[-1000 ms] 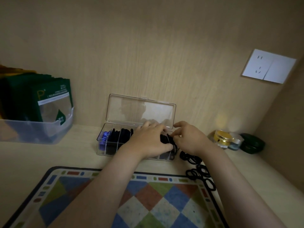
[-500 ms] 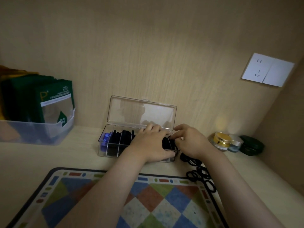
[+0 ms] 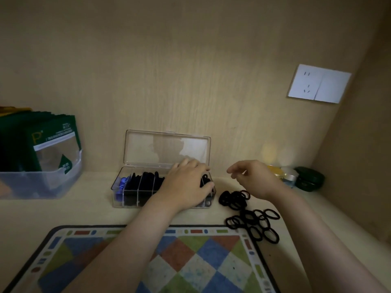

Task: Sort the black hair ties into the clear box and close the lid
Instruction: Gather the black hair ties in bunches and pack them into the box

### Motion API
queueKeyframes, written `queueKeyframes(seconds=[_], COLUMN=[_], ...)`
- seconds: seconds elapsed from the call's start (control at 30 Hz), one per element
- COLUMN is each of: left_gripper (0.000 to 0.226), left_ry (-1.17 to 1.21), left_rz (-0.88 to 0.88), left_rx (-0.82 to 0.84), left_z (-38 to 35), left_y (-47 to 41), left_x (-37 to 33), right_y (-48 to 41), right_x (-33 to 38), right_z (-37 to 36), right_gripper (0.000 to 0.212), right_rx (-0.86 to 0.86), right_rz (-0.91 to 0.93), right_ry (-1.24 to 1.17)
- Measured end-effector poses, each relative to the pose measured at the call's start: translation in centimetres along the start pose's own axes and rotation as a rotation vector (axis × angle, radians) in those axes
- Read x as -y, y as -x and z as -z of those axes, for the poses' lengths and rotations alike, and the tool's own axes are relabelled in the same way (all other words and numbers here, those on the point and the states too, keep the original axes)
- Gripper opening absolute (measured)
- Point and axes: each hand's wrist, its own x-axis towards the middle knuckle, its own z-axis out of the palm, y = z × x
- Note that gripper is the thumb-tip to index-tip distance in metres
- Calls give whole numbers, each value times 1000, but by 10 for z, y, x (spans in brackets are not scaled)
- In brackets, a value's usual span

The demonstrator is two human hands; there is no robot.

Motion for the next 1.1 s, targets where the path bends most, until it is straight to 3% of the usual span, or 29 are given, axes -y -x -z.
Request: queueKeyframes(seconds=[0.2, 0.33, 0.5, 0.63, 0.8, 1.0, 1.1], left_gripper=[36, 52, 56, 37, 16, 14, 18], left_ry=[5, -139, -206, -196, -111, 47, 82], left_rz=[-114, -121, -63, -59, -51, 4, 48], left_rx=[-14, 118, 339, 274, 230, 87, 104], left_z=[-8, -20, -36, -41, -37, -29, -26], left_y=[-7, -26, -40, -41, -41, -46, -47], left_x=[-32, -45, -53, -52, -50, -48, -47], right_y=[10, 12, 13, 6, 0, -6, -7], right_x=[-45, -53, -56, -68, -72, -66, -64], right_z=[-6, -15, -16, -22, -23, -12, -1], right_gripper=[30, 39, 40, 32, 12, 15, 15], right_rx=[13, 129, 119, 129, 69, -11, 41], right_rz=[-75, -101, -121, -83, -99, -68, -50], right_ry=[173, 138, 20, 70, -33, -274, -407])
